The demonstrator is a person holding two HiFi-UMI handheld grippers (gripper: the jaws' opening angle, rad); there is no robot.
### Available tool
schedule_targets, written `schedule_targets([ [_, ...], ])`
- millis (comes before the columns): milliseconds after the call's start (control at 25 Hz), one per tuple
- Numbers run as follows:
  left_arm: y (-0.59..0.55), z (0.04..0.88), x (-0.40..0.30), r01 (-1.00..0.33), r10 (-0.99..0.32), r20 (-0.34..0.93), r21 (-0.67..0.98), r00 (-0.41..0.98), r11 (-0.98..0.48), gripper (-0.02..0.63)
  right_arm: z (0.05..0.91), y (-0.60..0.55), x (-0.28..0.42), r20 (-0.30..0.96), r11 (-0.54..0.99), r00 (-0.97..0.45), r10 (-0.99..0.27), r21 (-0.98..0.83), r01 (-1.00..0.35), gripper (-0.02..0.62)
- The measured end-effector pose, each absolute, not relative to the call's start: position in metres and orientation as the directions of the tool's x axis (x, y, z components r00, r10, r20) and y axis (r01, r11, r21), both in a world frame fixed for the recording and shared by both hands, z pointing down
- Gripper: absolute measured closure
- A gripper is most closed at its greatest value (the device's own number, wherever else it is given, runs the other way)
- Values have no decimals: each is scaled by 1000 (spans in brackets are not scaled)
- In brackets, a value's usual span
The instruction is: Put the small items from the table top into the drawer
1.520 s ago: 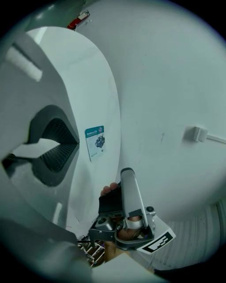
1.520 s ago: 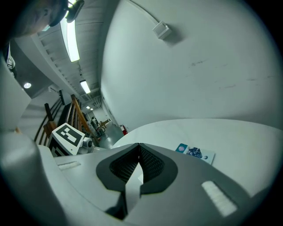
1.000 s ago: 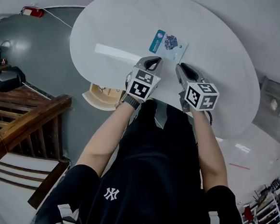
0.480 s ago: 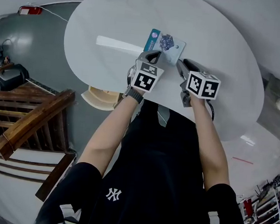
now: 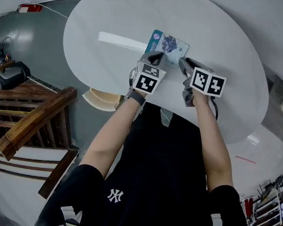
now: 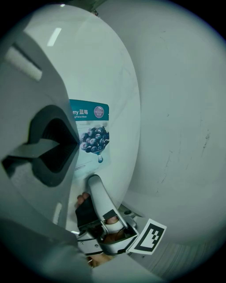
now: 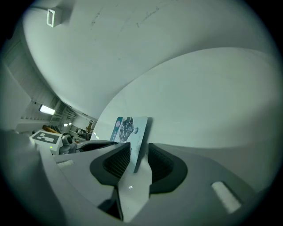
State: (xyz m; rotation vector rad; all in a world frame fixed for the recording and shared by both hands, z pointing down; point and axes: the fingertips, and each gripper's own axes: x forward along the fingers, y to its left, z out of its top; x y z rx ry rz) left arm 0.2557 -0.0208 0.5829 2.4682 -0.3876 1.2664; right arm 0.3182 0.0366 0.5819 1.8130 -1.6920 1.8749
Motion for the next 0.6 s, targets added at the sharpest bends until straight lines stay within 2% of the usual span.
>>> schedule_targets([
  [320,-21,583,259,-386,-73,810,197,583,-901,606,585,22,311,638,-392,-438,-634,-753,-529,493],
  [480,-19,582,258,-386,-73,809,197,584,-901,606,589,22,312,648,-387,-431,-628,-740,-550,549],
  [600,-20,582,260,-387,-74,804,201,590,-900,606,590,22,313,649,-379,-428,-629,-737,-560,568],
])
